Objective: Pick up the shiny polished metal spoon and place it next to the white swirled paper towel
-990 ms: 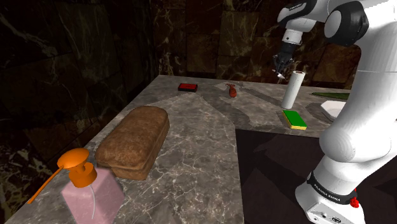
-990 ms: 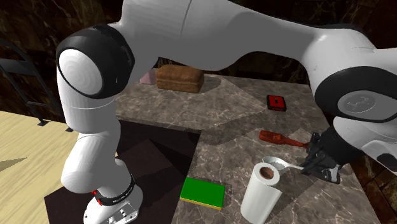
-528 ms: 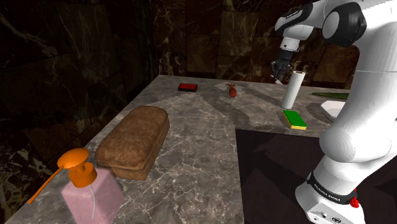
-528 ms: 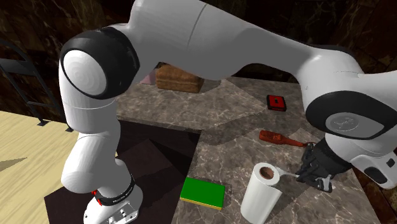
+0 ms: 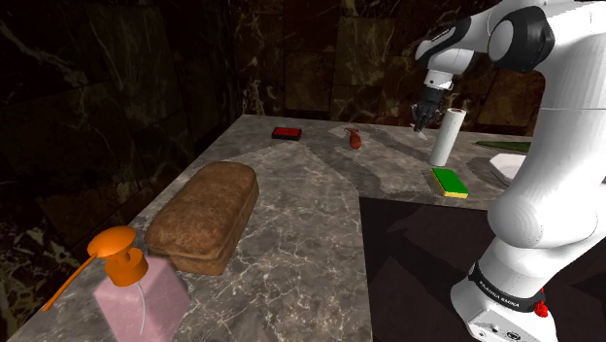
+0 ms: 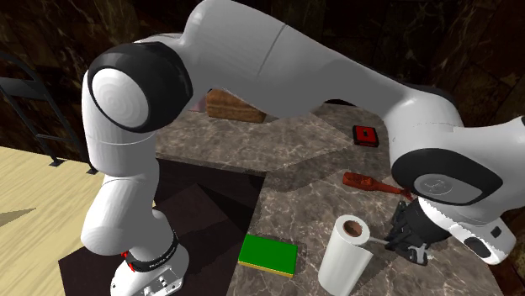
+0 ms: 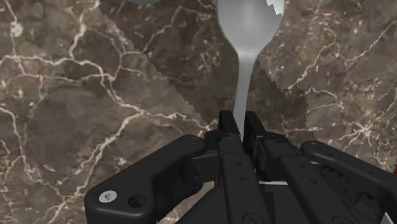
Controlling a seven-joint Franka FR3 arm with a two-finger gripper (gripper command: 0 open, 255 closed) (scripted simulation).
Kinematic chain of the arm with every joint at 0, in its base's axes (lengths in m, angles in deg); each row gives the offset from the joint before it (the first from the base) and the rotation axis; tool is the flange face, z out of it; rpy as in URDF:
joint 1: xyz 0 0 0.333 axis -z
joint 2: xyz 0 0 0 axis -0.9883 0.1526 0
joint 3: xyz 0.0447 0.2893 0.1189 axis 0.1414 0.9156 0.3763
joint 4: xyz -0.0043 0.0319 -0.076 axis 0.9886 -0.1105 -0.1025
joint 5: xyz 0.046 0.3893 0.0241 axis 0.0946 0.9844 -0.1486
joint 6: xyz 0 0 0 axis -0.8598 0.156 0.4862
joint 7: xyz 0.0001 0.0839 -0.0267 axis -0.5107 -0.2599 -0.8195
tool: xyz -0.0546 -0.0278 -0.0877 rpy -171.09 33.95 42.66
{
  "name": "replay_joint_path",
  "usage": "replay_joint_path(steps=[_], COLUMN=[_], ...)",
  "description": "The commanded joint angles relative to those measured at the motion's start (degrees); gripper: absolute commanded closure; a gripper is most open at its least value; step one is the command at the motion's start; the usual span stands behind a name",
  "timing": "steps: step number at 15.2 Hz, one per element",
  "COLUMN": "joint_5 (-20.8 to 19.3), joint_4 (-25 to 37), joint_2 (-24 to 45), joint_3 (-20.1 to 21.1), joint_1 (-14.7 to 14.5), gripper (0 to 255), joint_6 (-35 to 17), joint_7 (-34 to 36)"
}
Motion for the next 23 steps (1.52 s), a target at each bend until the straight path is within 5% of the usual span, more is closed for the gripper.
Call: replay_joint_path(steps=[1, 12, 20, 21, 23], joint_5=[0.27, 2.06, 2.06, 2.06, 2.06], joint_4=[-1.03, -5.0, -5.0, -5.0, -5.0], joint_2=[0.46, 3.65, 3.65, 3.65, 3.65], joint_3=[0.06, 0.68, 0.68, 0.68, 0.68], joint_1=[0.04, 0.26, 0.26, 0.26, 0.26], gripper=[255, 255, 255, 0, 0], joint_6=[-1.44, -8.18, -8.18, -8.18, -8.18], joint_7=[-0.41, -2.33, -2.33, -2.33, -2.33])
